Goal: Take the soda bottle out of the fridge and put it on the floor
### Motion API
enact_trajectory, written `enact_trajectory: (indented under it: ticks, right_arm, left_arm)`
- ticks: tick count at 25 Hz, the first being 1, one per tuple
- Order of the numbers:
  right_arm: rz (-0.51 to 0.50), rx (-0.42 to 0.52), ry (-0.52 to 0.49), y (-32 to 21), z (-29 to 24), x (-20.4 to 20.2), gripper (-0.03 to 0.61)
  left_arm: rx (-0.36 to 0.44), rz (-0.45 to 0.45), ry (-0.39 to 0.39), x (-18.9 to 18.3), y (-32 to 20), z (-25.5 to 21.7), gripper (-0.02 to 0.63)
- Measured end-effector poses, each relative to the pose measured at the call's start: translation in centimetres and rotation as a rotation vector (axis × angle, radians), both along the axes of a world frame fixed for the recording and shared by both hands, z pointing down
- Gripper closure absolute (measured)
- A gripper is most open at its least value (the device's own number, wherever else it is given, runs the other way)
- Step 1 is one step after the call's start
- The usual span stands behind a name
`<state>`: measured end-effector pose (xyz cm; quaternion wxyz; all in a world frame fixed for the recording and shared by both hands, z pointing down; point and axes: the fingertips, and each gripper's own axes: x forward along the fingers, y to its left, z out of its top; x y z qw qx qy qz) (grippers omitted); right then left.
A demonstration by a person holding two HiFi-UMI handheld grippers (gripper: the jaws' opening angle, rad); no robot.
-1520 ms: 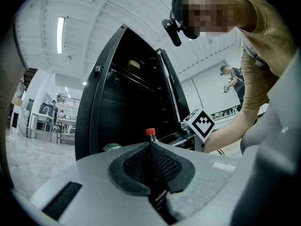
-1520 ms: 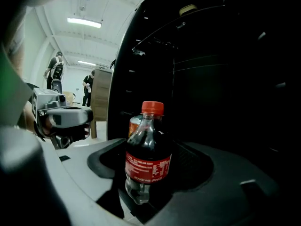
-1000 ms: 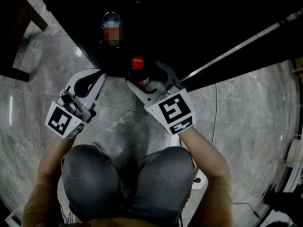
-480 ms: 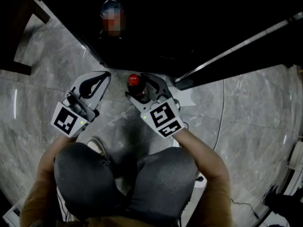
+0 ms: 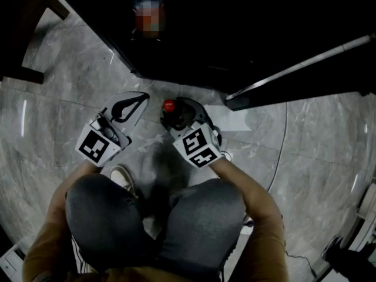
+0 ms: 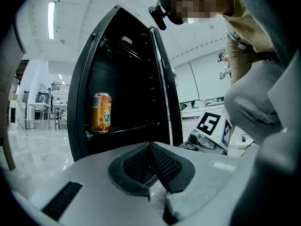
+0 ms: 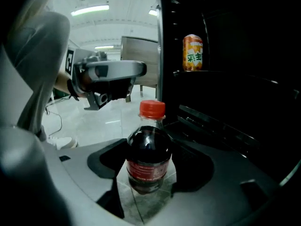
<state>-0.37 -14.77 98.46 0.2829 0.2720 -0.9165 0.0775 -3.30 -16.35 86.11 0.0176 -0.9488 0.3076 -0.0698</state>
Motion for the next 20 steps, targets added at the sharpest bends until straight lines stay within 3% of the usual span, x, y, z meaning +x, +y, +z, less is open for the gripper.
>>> enact_trajectory:
  ticks: [6,12,20]
  right_arm:
    - [-0.064,0.036,0.06,0.9,1.9,-1.1,0.289]
    - [-0.062,0.016,0.081,1.0,3.7,-1.3,0.29]
    - [-0.026,0.003,0.095,0.7,5.3,-0.2,0.29]
  left_arm:
    - [-0.025,-0.028,0.007,-0.8,-0.2,1.3,0.619]
    - [-0.066,-0.008,0.015,-0.8,0.1,2.5,0.619]
    - [-0.065,-0.023,0.016,-1.6,-0.2,2.6,0.619]
